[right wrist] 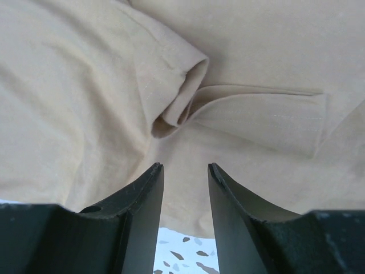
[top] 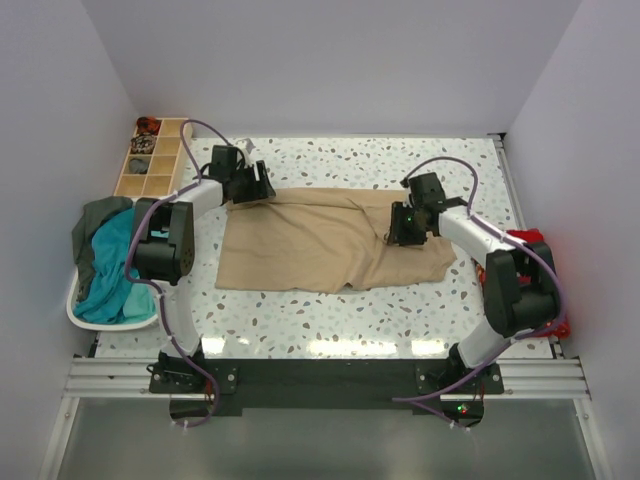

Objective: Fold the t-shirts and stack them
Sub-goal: Fold the flattened tshirt in 1/3 of the way

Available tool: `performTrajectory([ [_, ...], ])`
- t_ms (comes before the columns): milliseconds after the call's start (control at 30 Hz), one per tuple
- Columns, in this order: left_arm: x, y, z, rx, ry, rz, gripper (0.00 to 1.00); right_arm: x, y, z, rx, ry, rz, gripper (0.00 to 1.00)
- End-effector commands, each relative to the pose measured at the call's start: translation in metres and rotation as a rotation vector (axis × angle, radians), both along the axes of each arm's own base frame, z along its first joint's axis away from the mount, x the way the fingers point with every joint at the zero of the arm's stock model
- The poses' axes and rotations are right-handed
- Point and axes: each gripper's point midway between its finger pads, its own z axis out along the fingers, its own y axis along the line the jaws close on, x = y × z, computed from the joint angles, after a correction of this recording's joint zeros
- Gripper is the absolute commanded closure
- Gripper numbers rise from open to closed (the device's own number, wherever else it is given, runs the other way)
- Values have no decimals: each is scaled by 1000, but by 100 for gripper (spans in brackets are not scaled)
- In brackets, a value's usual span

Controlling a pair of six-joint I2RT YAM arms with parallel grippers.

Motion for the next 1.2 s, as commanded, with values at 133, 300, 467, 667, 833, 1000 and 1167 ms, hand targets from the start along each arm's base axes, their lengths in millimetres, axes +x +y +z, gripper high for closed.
performTrajectory([
  [133, 3, -8, 19, -19, -55, -11, 28, 69, -25, 26, -152, -193, -157, 57],
  [300, 2, -4, 20, -5, -54, -3, 28, 90, -23, 7, -182, -160, -156, 57],
  [467, 2, 0, 21, 18, -57, 8, 28, 96, -17, -16, -177, -110, -137, 59],
  [667, 0, 5, 22, 42, -61, 25, 28, 84, 0, -17, -97, -86, -67, 60],
  [833, -2, 7, 23, 46, -62, 32, 28, 59, 24, -15, -18, -63, 23, 60],
  [1000, -7, 6, 23, 38, -59, 32, 28, 31, 35, -13, -12, -44, 83, 60],
  [1167, -14, 6, 24, 30, -64, 40, 28, 14, 39, -4, -5, -52, 120, 59],
])
